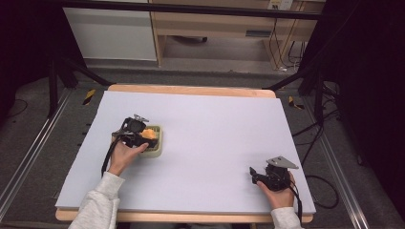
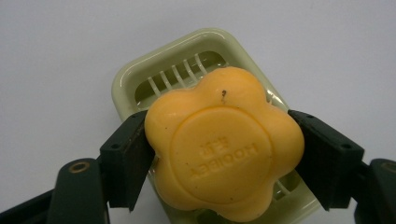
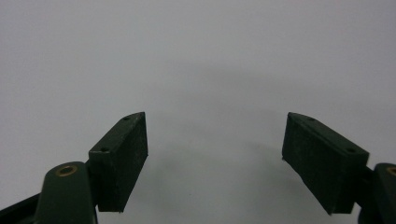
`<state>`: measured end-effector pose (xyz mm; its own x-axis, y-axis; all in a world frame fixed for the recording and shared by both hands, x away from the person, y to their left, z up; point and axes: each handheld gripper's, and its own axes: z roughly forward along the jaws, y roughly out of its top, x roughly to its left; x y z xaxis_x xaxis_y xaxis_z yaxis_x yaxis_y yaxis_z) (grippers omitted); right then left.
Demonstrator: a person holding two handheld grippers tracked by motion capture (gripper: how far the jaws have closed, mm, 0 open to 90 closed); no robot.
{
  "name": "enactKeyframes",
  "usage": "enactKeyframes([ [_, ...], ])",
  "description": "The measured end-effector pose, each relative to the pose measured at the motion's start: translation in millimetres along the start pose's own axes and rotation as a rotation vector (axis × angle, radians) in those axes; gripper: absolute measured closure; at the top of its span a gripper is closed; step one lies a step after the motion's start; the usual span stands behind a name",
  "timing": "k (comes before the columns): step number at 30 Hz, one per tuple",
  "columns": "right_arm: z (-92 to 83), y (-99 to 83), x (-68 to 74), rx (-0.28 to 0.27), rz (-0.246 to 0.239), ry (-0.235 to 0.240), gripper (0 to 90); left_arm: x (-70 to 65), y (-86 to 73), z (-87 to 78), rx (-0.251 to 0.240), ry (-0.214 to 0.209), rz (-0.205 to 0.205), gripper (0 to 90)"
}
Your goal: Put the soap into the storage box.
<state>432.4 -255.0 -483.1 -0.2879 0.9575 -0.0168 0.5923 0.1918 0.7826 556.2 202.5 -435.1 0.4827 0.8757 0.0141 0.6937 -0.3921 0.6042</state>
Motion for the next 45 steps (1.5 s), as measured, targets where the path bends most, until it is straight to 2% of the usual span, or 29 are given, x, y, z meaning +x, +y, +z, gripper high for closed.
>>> enactKeyframes([
  [8, -0.1, -0.1, -0.3, -0.003, -0.009, 0.001, 22.7, -3.3, 0.1, 4.1, 0.014, 0.004, 0.001, 25.3],
  [9, -0.6, 0.2, 0.3, 0.0, 0.004, 0.007, 22.7, -3.4, 0.2, 4.2, 0.018, 0.005, 0.007, 25.3],
  [12, 0.0, -0.1, -0.2, -0.003, -0.01, 0.001, 22.8, -3.9, 0.4, 4.6, 0.02, 0.007, 0.01, 25.3],
  [14, -0.2, 0.3, 0.9, 0.0, 0.002, 0.0, 22.7, -3.6, 0.4, 4.8, 0.02, 0.006, 0.008, 25.3],
  [39, -0.4, 0.4, 1.2, 0.002, 0.001, 0.004, 22.6, -3.0, -1.0, 9.2, -0.008, -0.008, -0.01, 24.6],
  [45, -0.5, 0.4, 1.1, 0.001, 0.002, 0.003, 22.6, 0.2, -0.1, 1.3, -0.054, -0.02, -0.033, 24.2],
])
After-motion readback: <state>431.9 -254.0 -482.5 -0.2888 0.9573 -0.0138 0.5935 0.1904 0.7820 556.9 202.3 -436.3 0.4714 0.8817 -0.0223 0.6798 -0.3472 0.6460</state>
